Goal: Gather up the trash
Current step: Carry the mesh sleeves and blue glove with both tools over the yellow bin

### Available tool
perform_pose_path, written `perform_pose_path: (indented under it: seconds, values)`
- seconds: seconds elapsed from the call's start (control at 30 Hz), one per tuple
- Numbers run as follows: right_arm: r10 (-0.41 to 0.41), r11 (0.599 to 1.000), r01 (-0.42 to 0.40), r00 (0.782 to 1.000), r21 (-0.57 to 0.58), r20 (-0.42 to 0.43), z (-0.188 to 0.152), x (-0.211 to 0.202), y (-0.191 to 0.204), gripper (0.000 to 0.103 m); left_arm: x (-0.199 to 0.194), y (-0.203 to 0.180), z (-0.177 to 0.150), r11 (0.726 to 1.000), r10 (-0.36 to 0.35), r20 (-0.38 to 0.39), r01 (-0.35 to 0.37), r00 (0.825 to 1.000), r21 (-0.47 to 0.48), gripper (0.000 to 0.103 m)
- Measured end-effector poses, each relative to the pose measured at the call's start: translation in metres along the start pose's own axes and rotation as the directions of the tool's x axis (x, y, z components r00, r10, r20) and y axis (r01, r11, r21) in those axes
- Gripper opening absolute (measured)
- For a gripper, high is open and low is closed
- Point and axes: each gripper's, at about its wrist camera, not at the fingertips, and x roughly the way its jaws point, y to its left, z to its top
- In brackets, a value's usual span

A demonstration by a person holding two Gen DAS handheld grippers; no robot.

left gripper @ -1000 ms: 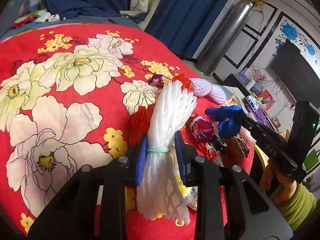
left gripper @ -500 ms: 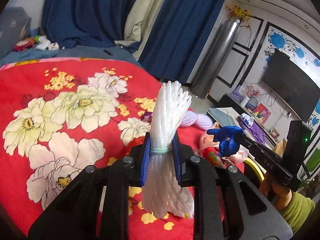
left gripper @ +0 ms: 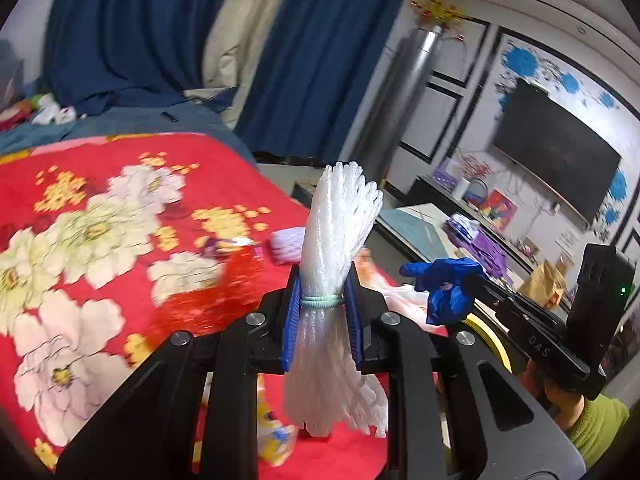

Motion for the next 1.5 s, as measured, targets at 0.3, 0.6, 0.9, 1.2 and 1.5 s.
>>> perform_pose_path:
  seconds: [0.3,0.6,0.9,1.2,1.5]
  values:
    - [-0.057,0.997,0.056,0.998,0.059,0.003,-0.009,-0.033,-0.037,0.005,0.029,-0.053,-0.001,0.993,-0.077,-0.032,0.08,0.996,0.081,0.015]
    - [-0.133,0.987,0.13,0.991,0.094,0.019,-0.016,-0.055,-0.055,0.005,0.05,-0.098,-0.004,0.979,-0.144,-0.049,0.15,0.988,0.138,0.015]
    - [-0.204,0.966,0.199,0.979,0.168,0.014,-0.02,-0.077,-0.094,0.005,0.068,-0.124,-0.011,0.966,-0.202,-0.087,0.213,0.976,0.147,0.015]
    - [-0.302,0.935,0.301,0.953,0.187,-0.022,-0.03,-0.095,-0.124,0.005,0.092,-0.15,-0.023,0.948,-0.249,-0.143,0.271,0.958,0.169,0.015]
    - [-0.375,0.899,0.382,0.924,0.213,-0.075,-0.051,-0.109,-0.151,0.006,0.116,-0.182,-0.041,0.929,-0.282,-0.191,0.317,0.94,0.192,0.015]
